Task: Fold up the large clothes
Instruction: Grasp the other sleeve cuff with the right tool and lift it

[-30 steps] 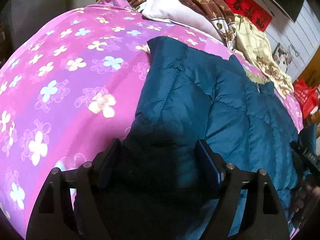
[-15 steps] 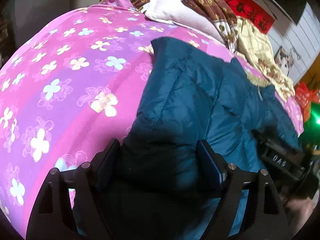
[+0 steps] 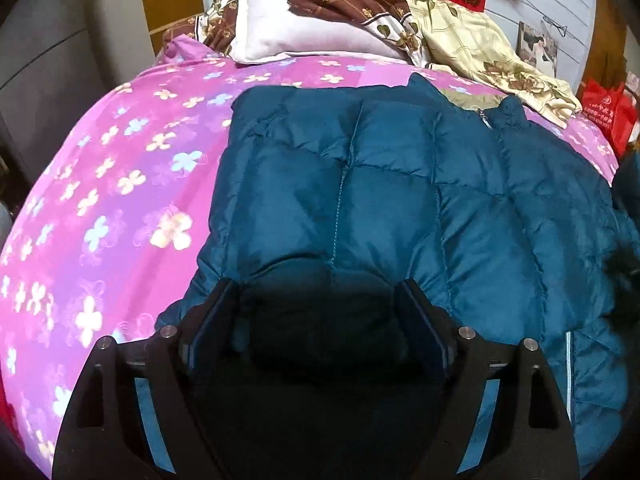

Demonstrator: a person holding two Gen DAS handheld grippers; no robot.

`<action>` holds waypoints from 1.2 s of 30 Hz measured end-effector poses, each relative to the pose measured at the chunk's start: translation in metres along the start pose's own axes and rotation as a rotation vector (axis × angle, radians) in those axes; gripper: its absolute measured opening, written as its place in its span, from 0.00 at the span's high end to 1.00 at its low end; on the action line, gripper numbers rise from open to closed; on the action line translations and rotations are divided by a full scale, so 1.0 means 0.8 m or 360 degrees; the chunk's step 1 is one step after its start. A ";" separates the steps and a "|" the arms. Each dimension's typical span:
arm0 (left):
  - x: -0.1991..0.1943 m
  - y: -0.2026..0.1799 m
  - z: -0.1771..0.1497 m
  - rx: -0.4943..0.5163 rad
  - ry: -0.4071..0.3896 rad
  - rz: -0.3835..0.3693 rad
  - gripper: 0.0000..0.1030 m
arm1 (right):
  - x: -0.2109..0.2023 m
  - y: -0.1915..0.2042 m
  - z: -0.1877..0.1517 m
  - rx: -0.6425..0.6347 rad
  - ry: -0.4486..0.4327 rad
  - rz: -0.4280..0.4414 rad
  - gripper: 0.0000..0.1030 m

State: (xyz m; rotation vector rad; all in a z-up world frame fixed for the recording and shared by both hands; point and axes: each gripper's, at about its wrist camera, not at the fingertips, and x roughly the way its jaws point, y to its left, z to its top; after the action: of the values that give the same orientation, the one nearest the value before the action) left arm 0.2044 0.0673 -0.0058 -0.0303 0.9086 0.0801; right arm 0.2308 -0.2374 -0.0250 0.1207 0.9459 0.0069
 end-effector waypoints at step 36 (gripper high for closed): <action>-0.024 -0.025 -0.025 0.0023 -0.0068 0.0034 0.20 | -0.019 -0.505 0.010 0.0479 -0.0139 -0.0575 0.80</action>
State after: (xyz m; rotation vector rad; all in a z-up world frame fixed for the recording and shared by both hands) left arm 0.1788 0.0450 -0.0031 -0.0055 0.8666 0.0937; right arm 0.2092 -0.6404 -0.0514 0.2246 0.8657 -0.4724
